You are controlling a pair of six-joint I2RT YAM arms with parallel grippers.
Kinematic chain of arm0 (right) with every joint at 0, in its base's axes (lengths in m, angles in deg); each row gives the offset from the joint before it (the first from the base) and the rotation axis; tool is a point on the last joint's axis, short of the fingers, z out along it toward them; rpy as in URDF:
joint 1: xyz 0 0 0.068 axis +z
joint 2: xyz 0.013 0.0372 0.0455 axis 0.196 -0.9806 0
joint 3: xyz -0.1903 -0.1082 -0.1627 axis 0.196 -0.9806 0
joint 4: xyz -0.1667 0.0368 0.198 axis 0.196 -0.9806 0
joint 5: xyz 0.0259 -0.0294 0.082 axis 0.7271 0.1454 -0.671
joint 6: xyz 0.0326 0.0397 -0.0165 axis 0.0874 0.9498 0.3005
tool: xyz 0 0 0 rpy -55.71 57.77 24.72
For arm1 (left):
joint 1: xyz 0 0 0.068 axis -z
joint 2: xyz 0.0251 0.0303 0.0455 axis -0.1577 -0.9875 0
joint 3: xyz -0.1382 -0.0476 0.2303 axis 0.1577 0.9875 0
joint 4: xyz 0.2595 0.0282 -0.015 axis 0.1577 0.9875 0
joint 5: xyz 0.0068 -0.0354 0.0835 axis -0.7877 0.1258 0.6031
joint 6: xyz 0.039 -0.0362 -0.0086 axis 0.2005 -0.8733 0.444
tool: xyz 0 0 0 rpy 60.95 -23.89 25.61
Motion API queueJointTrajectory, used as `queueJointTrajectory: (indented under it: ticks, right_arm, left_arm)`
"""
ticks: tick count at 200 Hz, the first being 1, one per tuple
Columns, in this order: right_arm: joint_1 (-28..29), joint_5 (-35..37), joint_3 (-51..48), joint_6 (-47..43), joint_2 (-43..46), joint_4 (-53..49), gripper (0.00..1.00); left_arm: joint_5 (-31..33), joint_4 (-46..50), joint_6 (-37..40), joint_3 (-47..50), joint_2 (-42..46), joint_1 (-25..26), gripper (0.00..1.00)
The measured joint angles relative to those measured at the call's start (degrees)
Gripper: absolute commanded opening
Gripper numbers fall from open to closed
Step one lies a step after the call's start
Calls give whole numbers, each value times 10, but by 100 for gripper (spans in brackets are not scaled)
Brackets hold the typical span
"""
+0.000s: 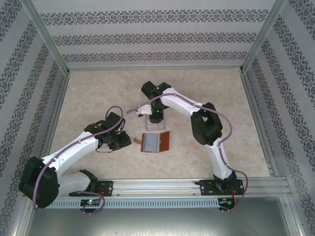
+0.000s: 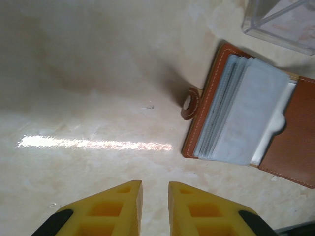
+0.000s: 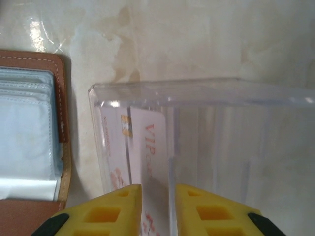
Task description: Take the credit cards out of the card holder
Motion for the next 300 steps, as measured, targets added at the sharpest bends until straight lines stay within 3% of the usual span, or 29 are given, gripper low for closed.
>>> queueJointTrajectory:
  ticks: [40, 114, 172, 229, 300]
  right_arm:
    - [8, 12, -105, 107, 113, 91, 30]
    - [14, 29, -266, 531, 237, 216, 21]
    - [32, -66, -376, 806, 270, 285, 23]
    - [56, -105, -435, 938, 274, 376, 23]
    - [71, -117, -445, 997, 255, 416, 22]
  left_arm:
    - [-23, -27, 0, -30, -49, 0, 20]
    - [-93, -106, 13, -88, -181, 0, 17]
    - [-126, -142, 17, -88, -226, 0, 13]
    - [-130, -148, 33, -78, -254, 0, 9]
    - [-137, -167, 41, -53, -268, 0, 8]
